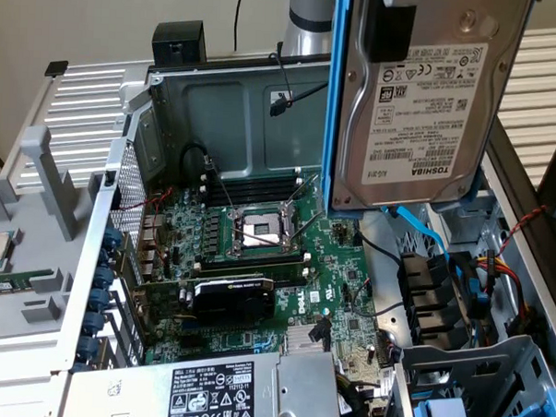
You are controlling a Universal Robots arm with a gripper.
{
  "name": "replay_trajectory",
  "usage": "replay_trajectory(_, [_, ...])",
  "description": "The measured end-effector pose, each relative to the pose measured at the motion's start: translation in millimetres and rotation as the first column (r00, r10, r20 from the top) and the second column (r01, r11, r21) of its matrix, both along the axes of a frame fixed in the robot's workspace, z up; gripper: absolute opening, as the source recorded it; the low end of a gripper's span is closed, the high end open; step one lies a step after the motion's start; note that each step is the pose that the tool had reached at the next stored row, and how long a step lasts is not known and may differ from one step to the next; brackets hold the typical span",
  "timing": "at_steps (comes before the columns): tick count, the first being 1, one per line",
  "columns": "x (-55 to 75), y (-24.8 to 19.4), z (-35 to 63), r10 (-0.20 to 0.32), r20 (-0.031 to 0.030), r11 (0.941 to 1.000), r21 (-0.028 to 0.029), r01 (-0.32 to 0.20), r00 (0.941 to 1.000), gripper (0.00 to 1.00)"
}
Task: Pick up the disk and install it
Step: 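Pick up the disk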
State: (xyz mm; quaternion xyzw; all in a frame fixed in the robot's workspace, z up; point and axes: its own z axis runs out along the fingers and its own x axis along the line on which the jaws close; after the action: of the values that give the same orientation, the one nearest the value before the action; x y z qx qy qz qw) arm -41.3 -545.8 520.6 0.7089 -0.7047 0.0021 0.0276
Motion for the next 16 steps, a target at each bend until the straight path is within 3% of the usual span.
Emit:
replay_trajectory(3, [1.5, -1.4, 1.2, 0.0, 0.0, 0.9998, -0.0211, 0.0, 1.0, 0.37])
replay_trajectory(5, [2.8, -3.1, 1.4, 0.0, -0.0001, 0.9996, -0.0293, 0.0, 1.0, 0.37])
replay_trajectory(12, [15.8, -13.7, 1.4, 0.0, 0.0025, 0.9995, -0.0303, 0.0, 1.0, 0.37])
replay_trajectory(16, [19.1, -16.4, 1.6, 0.0, 0.014, 0.9995, -0.0302, 0.0, 0.9999, 0.37])
